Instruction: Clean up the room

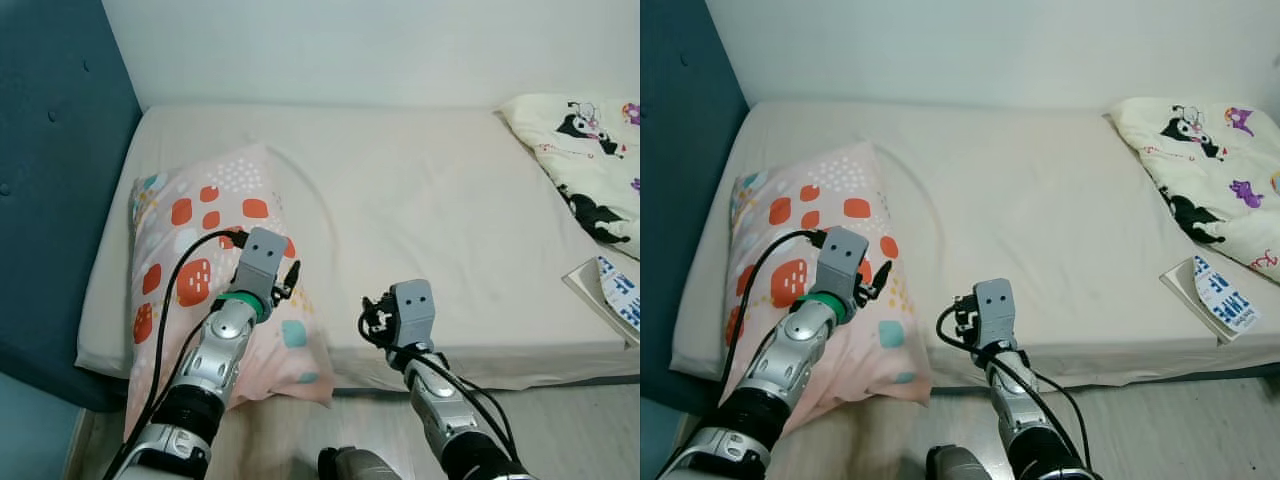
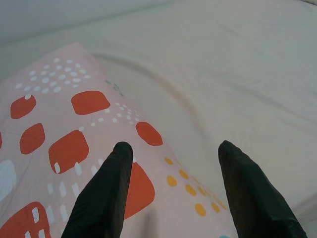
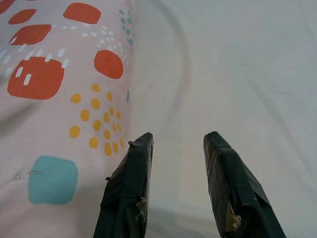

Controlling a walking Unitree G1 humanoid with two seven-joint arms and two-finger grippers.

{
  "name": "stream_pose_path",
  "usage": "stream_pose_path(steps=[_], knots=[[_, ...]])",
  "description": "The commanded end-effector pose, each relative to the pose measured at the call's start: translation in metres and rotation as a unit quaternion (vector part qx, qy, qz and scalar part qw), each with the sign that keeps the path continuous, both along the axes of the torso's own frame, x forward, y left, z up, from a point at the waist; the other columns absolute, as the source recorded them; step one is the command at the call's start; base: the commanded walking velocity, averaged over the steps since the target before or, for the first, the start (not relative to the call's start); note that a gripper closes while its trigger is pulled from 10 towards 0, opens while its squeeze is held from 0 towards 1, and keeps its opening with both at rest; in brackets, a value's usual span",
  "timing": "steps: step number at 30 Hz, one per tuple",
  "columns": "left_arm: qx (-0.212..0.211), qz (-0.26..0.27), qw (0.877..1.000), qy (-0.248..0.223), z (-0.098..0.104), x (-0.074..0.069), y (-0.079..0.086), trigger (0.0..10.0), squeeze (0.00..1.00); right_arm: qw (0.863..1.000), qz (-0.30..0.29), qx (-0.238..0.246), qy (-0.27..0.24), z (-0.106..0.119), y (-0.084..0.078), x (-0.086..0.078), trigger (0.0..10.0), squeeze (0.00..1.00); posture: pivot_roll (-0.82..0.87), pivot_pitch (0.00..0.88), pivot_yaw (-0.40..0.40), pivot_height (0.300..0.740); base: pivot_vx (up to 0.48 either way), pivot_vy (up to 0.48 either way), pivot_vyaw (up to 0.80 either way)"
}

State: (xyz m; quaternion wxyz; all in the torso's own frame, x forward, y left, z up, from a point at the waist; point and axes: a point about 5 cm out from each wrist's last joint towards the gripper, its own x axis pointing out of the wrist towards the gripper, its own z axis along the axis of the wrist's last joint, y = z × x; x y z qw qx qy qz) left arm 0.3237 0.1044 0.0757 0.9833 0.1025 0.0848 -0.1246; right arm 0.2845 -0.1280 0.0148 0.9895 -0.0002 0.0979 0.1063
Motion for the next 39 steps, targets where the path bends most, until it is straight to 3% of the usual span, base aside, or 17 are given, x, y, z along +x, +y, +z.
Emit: stream_pose_path(steps=[1, 21, 28, 39], knots=[[-0.001, 0.003, 1.000, 0.012, -0.0061, -0.0036, 0.0011, 10.0, 0.00, 1.000, 0.001, -0.004, 0.006, -0.0043, -0.0010, -0.0045, 10.0, 0.00, -0.04, 0.012, 0.014, 0.740, 0.000, 0.416, 0.00], [0.000, 0.004, 1.000, 0.010, -0.0053, -0.0030, 0.0013, 10.0, 0.00, 1.000, 0.002, -0.004, 0.007, -0.0047, -0.0001, -0.0048, 10.0, 0.00, -0.03, 0.015, 0.016, 0.740, 0.000, 0.409, 0.00], [0.009, -0.009, 1.000, -0.010, -0.0019, -0.0032, -0.0010, 10.0, 0.00, 1.000, 0.002, -0.004, 0.008, -0.0049, 0.0004, -0.0048, 10.0, 0.00, -0.04, 0.013, 0.018, 0.740, 0.000, 0.000, 0.00], [0.017, -0.021, 0.999, -0.018, -0.0020, -0.0050, -0.0048, 10.0, 0.00, 1.000, 0.003, -0.006, 0.007, -0.0047, 0.0003, -0.0046, 10.0, 0.00, -0.04, 0.007, 0.017, 0.740, 0.000, -0.444, 0.00]])
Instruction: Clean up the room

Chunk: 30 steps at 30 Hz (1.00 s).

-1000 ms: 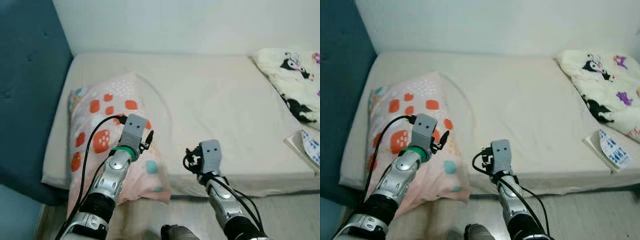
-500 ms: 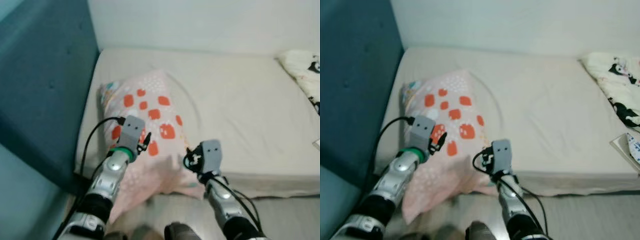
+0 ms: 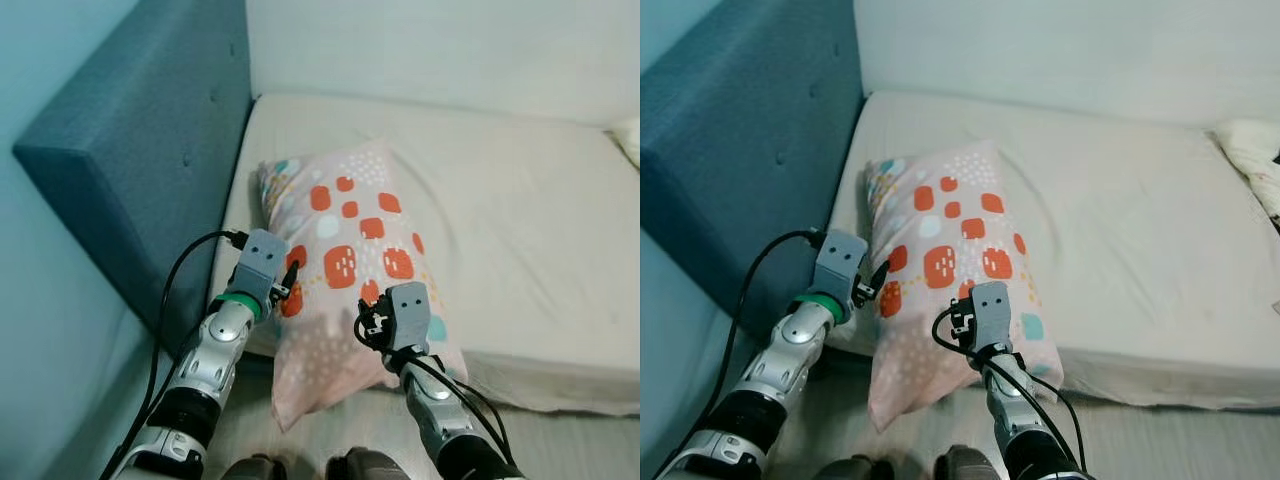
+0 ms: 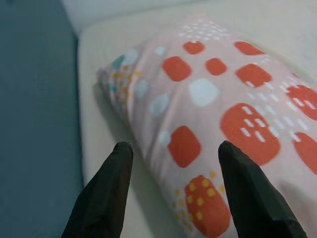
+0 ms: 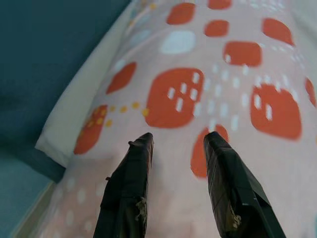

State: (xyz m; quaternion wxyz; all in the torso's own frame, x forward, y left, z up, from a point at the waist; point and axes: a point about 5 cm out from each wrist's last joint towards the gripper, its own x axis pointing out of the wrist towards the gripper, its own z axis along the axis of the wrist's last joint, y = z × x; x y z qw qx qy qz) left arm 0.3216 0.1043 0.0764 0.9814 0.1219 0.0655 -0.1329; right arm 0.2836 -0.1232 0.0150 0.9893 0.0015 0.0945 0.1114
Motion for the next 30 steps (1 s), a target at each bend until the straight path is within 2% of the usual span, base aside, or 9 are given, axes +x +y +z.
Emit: stream_pose_path(steps=[1, 20, 28, 30], knots=[[0.000, -0.009, 1.000, 0.005, -0.003, -0.003, -0.005, 10.0, 0.00, 1.000, -0.001, -0.009, 0.010, -0.005, -0.005, -0.004, 10.0, 0.00, -0.04, 0.007, 0.017, 0.740, 0.000, 0.000, 0.00], [0.002, -0.001, 1.000, 0.015, -0.006, -0.002, -0.002, 10.0, 0.00, 1.000, -0.002, -0.006, 0.007, -0.004, -0.004, -0.003, 10.0, 0.00, -0.04, 0.014, 0.020, 0.740, 0.000, 0.000, 0.00], [-0.011, 0.007, 1.000, 0.027, -0.010, -0.003, -0.003, 10.0, 0.00, 1.000, -0.006, 0.006, -0.025, 0.008, -0.003, 0.003, 10.0, 0.00, -0.04, 0.020, 0.017, 0.740, 0.000, 0.000, 0.00], [-0.026, 0.030, 0.998, 0.044, -0.013, -0.003, 0.001, 10.0, 0.00, 0.999, -0.012, 0.004, -0.041, 0.014, -0.004, 0.006, 10.0, 0.00, -0.04, 0.024, 0.013, 0.740, 0.000, 0.000, 0.00]])
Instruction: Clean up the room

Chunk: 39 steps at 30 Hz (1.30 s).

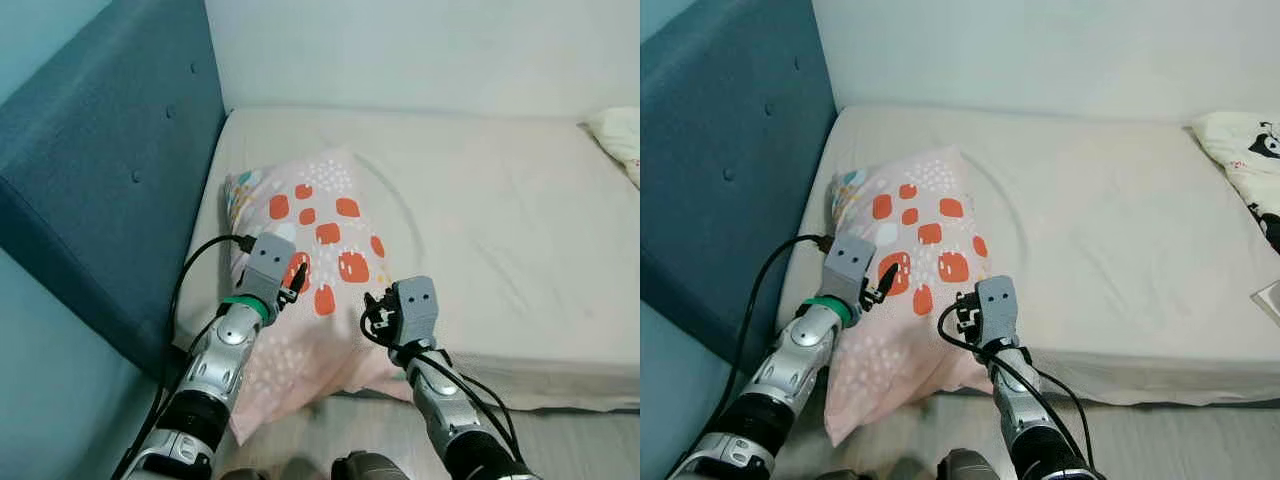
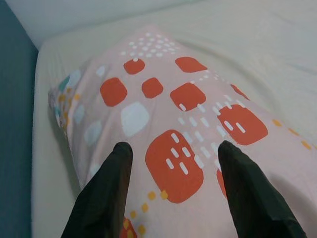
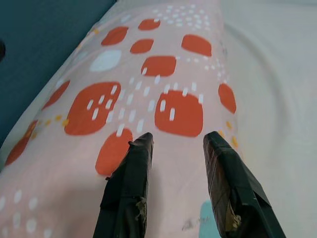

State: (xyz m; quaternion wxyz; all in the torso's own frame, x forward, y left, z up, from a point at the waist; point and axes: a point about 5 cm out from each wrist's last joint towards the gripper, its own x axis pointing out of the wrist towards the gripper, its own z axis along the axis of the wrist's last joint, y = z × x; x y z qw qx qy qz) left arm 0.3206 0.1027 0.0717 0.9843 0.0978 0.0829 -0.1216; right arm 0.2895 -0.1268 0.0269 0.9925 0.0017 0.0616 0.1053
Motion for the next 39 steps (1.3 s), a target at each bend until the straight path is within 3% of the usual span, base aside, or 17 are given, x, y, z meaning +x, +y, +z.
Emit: stream_pose_path(steps=[1, 8, 11, 27, 32, 39], knots=[[-0.016, 0.026, 0.999, 0.033, -0.010, -0.002, 0.005, 10.0, 0.00, 1.000, -0.008, -0.001, -0.016, 0.005, -0.001, 0.002, 10.0, 0.00, -0.04, 0.025, 0.012, 0.740, 0.000, 0.000, 0.00], [-0.058, 0.067, 0.994, 0.060, -0.013, -0.001, 0.015, 10.0, 0.00, 0.999, -0.018, -0.013, -0.044, 0.016, -0.007, 0.008, 10.0, 0.00, -0.04, 0.023, -0.002, 0.725, 0.000, 0.000, 0.00], [-0.095, 0.093, 0.989, 0.072, -0.012, 0.002, 0.018, 10.0, 0.00, 0.998, -0.021, -0.019, -0.058, 0.024, -0.014, 0.014, 10.0, 0.00, -0.04, 0.023, -0.014, 0.705, 0.000, 0.000, 0.00], [-0.146, 0.098, 0.981, 0.077, 0.000, 0.007, 0.011, 10.0, 0.00, 0.997, -0.015, -0.031, -0.067, 0.033, -0.020, 0.020, 10.0, 0.00, -0.05, 0.017, -0.031, 0.635, 0.000, 0.000, 0.00], [-0.169, 0.096, 0.979, 0.065, 0.012, 0.009, 0.011, 10.0, 0.00, 0.996, -0.008, -0.041, -0.074, 0.035, -0.020, 0.021, 10.0, 0.00, -0.04, 0.028, -0.032, 0.610, 0.000, 0.000, 0.00], [-0.171, 0.103, 0.978, 0.052, 0.020, 0.010, 0.014, 10.0, 0.00, 0.996, -0.010, -0.041, -0.075, 0.037, -0.021, 0.022, 10.0, 0.00, -0.04, 0.031, -0.028, 0.580, 0.000, 0.000, 0.00]])
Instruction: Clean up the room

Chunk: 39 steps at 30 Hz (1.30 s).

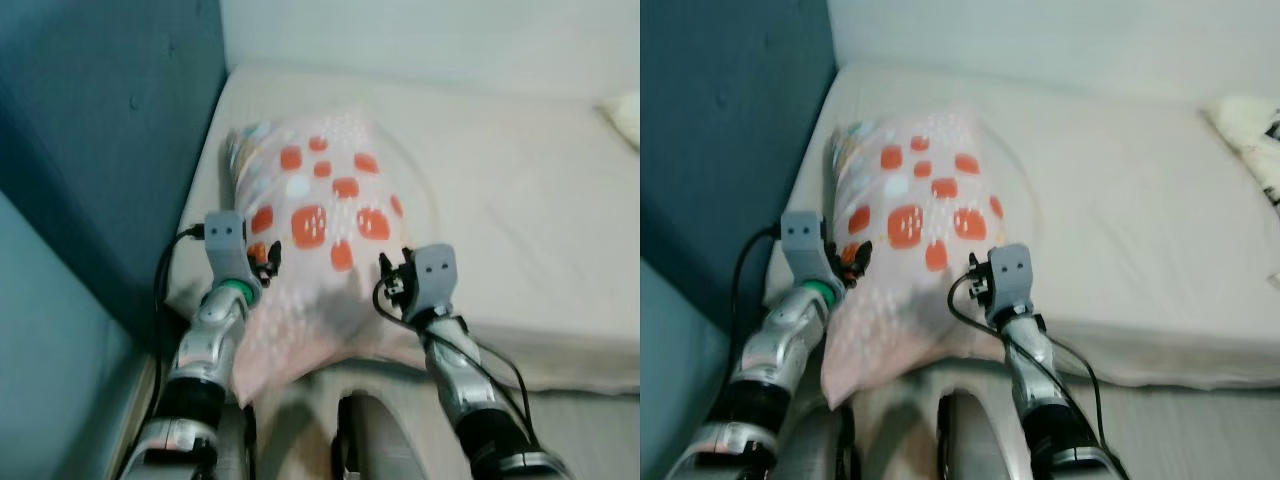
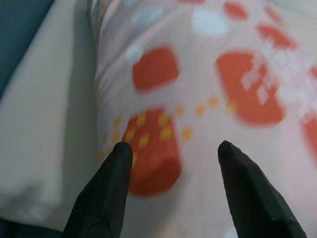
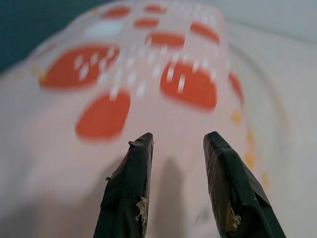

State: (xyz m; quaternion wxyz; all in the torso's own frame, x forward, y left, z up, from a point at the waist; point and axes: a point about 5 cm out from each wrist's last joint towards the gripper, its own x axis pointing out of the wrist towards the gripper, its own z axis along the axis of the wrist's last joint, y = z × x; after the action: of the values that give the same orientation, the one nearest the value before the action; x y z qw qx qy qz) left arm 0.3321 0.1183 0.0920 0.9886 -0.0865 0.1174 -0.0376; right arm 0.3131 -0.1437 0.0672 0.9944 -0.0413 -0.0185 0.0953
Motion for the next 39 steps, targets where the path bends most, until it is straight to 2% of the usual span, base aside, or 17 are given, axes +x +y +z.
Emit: stream_pose_path(steps=[1, 6, 8, 14, 15, 16, 22, 25, 26, 27, 29, 30, 31, 33, 35, 36, 39], knots=[[0.001, 0.004, 1.000, 0.003, 0.000, -0.001, 0.000, 10.0, 0.00, 1.000, -0.004, -0.005, 0.009, -0.003, -0.004, -0.002, 10.0, 0.00, -0.04, 0.031, -0.028, 0.575, 0.000, 0.000, 0.00], [0.006, 0.034, 0.999, -0.014, 0.013, 0.002, 0.013, 10.0, 0.00, 1.000, -0.001, -0.006, 0.002, 0.000, -0.005, 0.000, 10.0, 0.00, -0.03, 0.041, -0.024, 0.550, 0.000, 0.000, 0.00], [-0.009, 0.057, 0.998, -0.024, 0.021, 0.004, 0.027, 10.0, 0.00, 0.999, 0.014, -0.032, -0.020, 0.006, -0.005, 0.000, 10.0, 0.00, -0.03, 0.045, -0.024, 0.535, 0.000, 0.000, 0.00], [-0.044, 0.075, 0.995, -0.039, 0.036, 0.005, 0.048, 10.0, 0.00, 0.996, 0.028, -0.063, -0.057, 0.021, -0.009, 0.003, 10.0, 0.00, -0.03, 0.054, -0.022, 0.531, 0.000, 0.000, 0.00], [-0.058, 0.069, 0.995, -0.040, 0.039, 0.002, 0.060, 10.0, 0.84, 0.992, 0.039, -0.091, -0.083, 0.031, -0.011, 0.006, 10.0, 0.00, -0.03, 0.061, -0.023, 0.531, 0.000, 0.000, 0.00], [-0.073, 0.063, 0.995, -0.031, 0.036, -0.001, 0.065, 10.0, 1.00, 0.989, 0.042, -0.104, -0.097, 0.037, -0.012, 0.007, 10.0, 0.00, -0.03, 0.064, -0.023, 0.531, 0.000, 0.000, 0.00], [-0.127, 0.053, 0.991, -0.004, 0.025, -0.007, 0.072, 10.0, 1.00, 0.984, 0.046, -0.125, -0.119, 0.047, -0.014, 0.011, 10.0, 0.00, -0.03, 0.075, -0.022, 0.531, 0.000, 0.000, 0.00], [-0.205, 0.025, 0.978, 0.016, 0.016, -0.016, 0.074, 10.0, 1.00, 0.982, 0.050, -0.138, -0.119, 0.049, -0.016, 0.011, 10.0, 0.00, -0.03, 0.080, -0.027, 0.531, 0.000, 0.000, 0.00], [-0.205, 0.025, 0.978, 0.016, 0.016, -0.016, 0.074, 10.0, 1.00, 0.982, 0.050, -0.138, -0.119, 0.049, -0.016, 0.011, 10.0, 0.00, -0.03, 0.080, -0.027, 0.531, 0.000, 0.000, 0.00], [-0.249, -0.002, 0.968, 0.028, 0.011, -0.024, 0.071, 10.0, 1.00, 0.982, 0.053, -0.145, -0.110, 0.045, -0.017, 0.010, 10.0, 0.00, -0.03, 0.083, -0.029, 0.531, 0.000, 0.000, 0.00], [-0.285, -0.026, 0.957, 0.042, 0.005, -0.030, 0.067, 10.0, 1.00, 0.982, 0.053, -0.151, -0.105, 0.043, -0.018, 0.008, 10.0, 0.00, -0.03, 0.083, -0.029, 0.531, 0.000, 0.000, 0.00], [-0.285, -0.026, 0.957, 0.042, 0.005, -0.030, 0.067, 10.0, 1.00, 0.982, 0.053, -0.151, -0.105, 0.043, -0.018, 0.008, 10.0, 0.00, -0.03, 0.083, -0.029, 0.531, 0.000, 0.000, 0.00], [-0.306, -0.042, 0.950, 0.046, 0.004, -0.034, 0.063, 10.0, 1.00, 0.982, 0.051, -0.152, -0.103, 0.042, -0.019, 0.008, 10.0, 0.00, -0.04, 0.084, -0.029, 0.531, 0.000, 0.000, 0.00], [-0.320, -0.054, 0.945, 0.047, 0.003, -0.036, 0.061, 10.0, 1.00, 0.982, 0.050, -0.153, -0.101, 0.042, -0.019, 0.008, 10.0, 0.00, -0.04, 0.084, -0.029, 0.531, 0.000, 0.000, 0.00], [-0.344, -0.092, 0.933, 0.056, 0.002, -0.039, 0.046, 10.0, 1.00, 0.982, 0.046, -0.154, -0.097, 0.040, -0.021, 0.007, 10.0, 0.00, -0.05, 0.085, -0.029, 0.531, 0.000, 0.000, 0.00], [-0.344, -0.092, 0.933, 0.056, 0.002, -0.039, 0.046, 10.0, 1.00, 0.982, 0.046, -0.154, -0.097, 0.040, -0.021, 0.007, 10.0, 0.00, -0.05, 0.085, -0.029, 0.531, 0.000, 0.000, 0.00], [-0.351, -0.123, 0.926, 0.060, 0.004, -0.039, 0.031, 10.0, 1.00, 0.983, 0.044, -0.154, -0.093, 0.039, -0.022, 0.006, 10.0, 0.00, -0.05, 0.084, -0.031, 0.531, 0.000, 0.000, 0.00]])
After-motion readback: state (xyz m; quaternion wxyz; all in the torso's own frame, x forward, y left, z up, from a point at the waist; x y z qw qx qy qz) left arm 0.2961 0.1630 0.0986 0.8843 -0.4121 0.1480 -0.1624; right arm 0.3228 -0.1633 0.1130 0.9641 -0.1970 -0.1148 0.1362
